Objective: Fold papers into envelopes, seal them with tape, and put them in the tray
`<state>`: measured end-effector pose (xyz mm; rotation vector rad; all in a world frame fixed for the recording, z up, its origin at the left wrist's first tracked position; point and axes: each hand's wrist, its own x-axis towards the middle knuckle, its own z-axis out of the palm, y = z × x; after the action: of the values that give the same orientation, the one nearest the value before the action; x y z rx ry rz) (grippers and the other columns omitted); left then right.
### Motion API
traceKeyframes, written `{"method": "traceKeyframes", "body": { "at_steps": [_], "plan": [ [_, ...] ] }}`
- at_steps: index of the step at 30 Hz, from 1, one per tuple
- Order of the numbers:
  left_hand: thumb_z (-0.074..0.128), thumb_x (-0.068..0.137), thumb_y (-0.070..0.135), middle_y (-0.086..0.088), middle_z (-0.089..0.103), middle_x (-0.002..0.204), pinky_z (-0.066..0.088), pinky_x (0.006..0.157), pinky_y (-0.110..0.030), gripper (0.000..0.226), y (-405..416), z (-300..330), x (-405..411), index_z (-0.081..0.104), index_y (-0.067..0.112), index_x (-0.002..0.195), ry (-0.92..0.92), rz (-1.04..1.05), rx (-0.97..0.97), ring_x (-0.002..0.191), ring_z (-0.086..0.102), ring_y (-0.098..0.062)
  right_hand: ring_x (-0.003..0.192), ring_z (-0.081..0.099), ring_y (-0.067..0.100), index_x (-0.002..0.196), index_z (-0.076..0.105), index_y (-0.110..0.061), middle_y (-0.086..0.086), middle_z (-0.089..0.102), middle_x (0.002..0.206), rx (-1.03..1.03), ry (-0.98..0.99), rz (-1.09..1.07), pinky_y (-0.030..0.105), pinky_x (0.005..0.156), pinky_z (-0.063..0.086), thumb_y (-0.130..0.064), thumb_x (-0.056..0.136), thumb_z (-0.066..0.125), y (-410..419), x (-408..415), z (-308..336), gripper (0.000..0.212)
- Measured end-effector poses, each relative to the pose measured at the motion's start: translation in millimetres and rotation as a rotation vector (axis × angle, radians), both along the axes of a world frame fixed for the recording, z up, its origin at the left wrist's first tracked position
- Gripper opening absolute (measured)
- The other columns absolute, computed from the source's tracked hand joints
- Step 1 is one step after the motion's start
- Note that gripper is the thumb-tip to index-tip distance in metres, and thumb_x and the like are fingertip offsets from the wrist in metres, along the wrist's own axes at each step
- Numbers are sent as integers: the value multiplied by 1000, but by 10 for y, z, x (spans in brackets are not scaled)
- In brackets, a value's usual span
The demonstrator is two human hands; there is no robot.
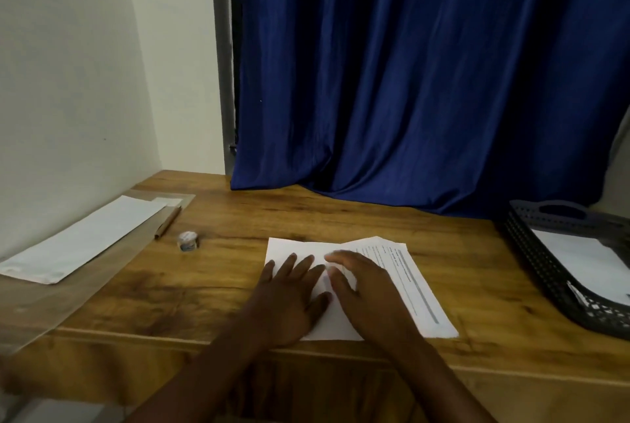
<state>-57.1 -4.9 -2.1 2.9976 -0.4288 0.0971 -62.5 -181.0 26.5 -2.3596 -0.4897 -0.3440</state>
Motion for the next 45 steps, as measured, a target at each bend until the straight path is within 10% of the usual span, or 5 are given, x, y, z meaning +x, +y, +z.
{"method": "traceKeyframes", "body": {
  "at_steps": [5, 15, 31, 45],
  "plan": [
    [-15, 61, 68, 1, -7, 170, -5, 125, -52, 108, 9, 56, -49, -5, 29, 161, 73, -58, 186, 155, -15, -24, 154, 9, 18, 157, 26, -27, -1, 20, 166, -276, 189, 79, 46, 125, 6, -56, 103, 26, 426, 189, -89, 61],
    [-11, 74, 78, 10, -3, 170, -4, 126, -48, 97, 4, -13, 28, 3, 37, 161, 30, 5, 21, 156, -9, -14, 155, -1, 25, 159, 8, -31, 0, 2, 168, -572, 224, -168, 52, 124, 4, -81, 89, 9, -483, 754, -280, 86],
    [-17, 66, 80, 9, -2, 170, -2, 126, -53, 107, -22, 5, 6, 5, 37, 160, 28, 23, 7, 156, -7, -17, 154, -4, 18, 156, 24, -31, -1, 3, 168, -407, -87, -187, 42, 122, -3, -57, 102, 29, -513, 427, -98, 60],
    [15, 99, 70, 6, -4, 170, 0, 125, -55, 74, 346, 71, 239, 1, 33, 161, 108, 200, 48, 157, -6, -19, 154, -9, 12, 160, 4, -29, -6, -6, 167, -541, 189, 54, 45, 125, -5, -81, 89, 14, -138, 119, -247, 89]
  ]
}}
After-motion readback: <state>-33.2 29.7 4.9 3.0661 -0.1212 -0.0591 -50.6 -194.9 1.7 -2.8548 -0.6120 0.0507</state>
